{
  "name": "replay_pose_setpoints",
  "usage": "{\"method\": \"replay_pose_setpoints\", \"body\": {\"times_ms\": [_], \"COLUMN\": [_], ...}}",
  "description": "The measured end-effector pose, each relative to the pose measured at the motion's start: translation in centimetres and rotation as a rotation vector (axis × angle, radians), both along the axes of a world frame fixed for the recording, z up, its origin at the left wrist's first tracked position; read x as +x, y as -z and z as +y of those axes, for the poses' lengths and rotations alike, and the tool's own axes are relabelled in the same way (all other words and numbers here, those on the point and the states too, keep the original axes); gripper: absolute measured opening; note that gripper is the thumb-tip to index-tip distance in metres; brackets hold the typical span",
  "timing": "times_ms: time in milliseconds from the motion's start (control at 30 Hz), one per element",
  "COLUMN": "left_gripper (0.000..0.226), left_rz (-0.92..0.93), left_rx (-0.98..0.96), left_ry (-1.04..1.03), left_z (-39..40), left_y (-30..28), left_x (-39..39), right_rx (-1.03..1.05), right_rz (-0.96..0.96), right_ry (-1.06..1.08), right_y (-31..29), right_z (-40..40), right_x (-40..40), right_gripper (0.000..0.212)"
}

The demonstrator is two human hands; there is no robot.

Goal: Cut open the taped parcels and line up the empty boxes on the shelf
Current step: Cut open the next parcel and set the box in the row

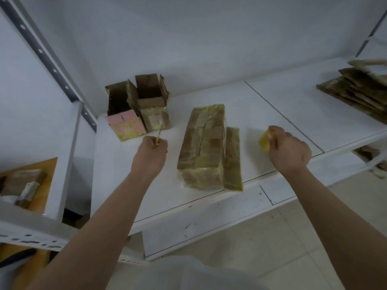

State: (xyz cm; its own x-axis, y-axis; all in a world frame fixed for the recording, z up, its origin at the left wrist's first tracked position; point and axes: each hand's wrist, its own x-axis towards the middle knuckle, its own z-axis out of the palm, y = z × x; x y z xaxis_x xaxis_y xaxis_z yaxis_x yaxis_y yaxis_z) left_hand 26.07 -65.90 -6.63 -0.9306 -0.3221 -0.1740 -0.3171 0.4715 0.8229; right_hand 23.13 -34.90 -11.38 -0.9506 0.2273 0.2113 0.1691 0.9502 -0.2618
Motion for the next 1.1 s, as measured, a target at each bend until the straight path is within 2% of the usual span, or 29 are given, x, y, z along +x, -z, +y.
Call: {"method": "replay_pose_setpoints", "body": {"times_ms": [200,300,367,433,500,567,633,733,800,1000,1100], "left_gripper": [0.029,0.03,0.035,0.041,0.042,0.048,0.059,0.064,0.061,0.065,0.062], "left_rz": [-0.162,-0.217,-0.191,-0.023,0.145,0.206,0.201,0.216,0.245,0.243,0.282], "left_rx": [-0.495,-0.588,-0.624,-0.497,-0.143,0.236,0.408,0.523,0.521,0.49,0.43], "left_ry": [0.14,0.164,0.171,0.126,0.076,0.11,0.166,0.23,0.265,0.211,0.199], "left_z": [-5.2,-6.3,-6.3,-5.3,-3.4,-1.3,0.2,1.2,1.3,1.4,2.0], "left_y": [6.5,8.8,9.3,8.4,6.4,4.9,4.9,6.3,7.3,8.6,8.7], "left_x": [0.6,1.7,2.1,2.2,2.5,2.8,3.3,3.4,3.4,3.8,3.9], "right_rx": [0.082,0.055,-0.009,-0.216,-0.427,-0.509,-0.532,-0.482,-0.468,-0.383,-0.459], "right_rz": [-0.232,-0.275,-0.199,-0.024,0.096,0.096,0.02,-0.021,-0.002,0.119,0.154], "right_ry": [-0.018,-0.015,0.0,-0.022,-0.158,-0.295,-0.33,-0.281,-0.276,-0.311,-0.286], "right_y": [4.1,4.0,3.0,1.0,-1.0,-2.1,-2.2,-0.7,0.1,2.3,2.3], "right_z": [-1.2,-1.0,-1.2,-2.7,-5.2,-8.1,-10.5,-12.0,-12.3,-11.5,-11.6], "right_x": [0.3,0.3,0.4,1.1,2.3,3.9,5.2,6.3,6.8,7.5,7.8], "right_gripper": [0.043,0.048,0.06,0.077,0.076,0.067,0.063,0.075,0.082,0.073,0.071]}}
